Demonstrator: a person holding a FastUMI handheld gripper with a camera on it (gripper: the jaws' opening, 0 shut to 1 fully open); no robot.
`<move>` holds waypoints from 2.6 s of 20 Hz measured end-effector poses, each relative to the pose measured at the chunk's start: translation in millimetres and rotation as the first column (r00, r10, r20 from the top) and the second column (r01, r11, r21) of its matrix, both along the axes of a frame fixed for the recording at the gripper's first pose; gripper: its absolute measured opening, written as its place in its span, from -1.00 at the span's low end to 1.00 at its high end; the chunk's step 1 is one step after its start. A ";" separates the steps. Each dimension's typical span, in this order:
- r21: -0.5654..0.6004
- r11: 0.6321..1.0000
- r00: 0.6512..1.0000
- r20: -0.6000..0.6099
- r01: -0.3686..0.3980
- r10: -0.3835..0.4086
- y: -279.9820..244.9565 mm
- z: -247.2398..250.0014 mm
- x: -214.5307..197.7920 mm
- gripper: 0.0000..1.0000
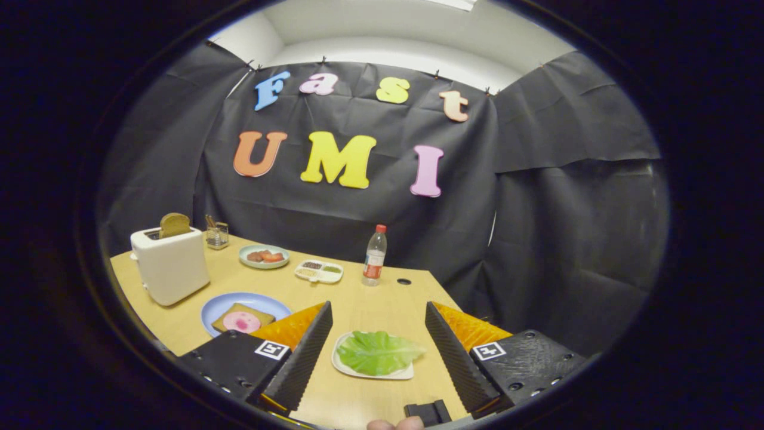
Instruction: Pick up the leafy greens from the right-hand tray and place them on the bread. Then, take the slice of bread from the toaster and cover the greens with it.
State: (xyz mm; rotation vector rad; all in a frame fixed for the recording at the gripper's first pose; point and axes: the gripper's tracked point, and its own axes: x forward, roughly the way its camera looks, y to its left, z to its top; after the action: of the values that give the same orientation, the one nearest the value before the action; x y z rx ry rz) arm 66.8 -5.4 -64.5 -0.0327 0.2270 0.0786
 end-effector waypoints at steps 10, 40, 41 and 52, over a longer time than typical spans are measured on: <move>0.003 0.996 0.946 -0.312 -0.087 0.084 6.8 -116.9 81.3 0.91; 0.265 0.961 0.939 -0.302 -0.084 0.166 34.7 -91.2 97.1 -1.00; 0.277 0.957 0.943 -0.284 -0.090 0.171 41.1 -81.4 94.7 -0.99; 0.276 0.943 0.957 -0.167 -0.187 0.239 162.5 -24.6 78.6 -0.99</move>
State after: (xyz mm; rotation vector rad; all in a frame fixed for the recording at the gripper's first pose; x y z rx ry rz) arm 145.4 157.0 -89.1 0.2112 0.4113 0.3298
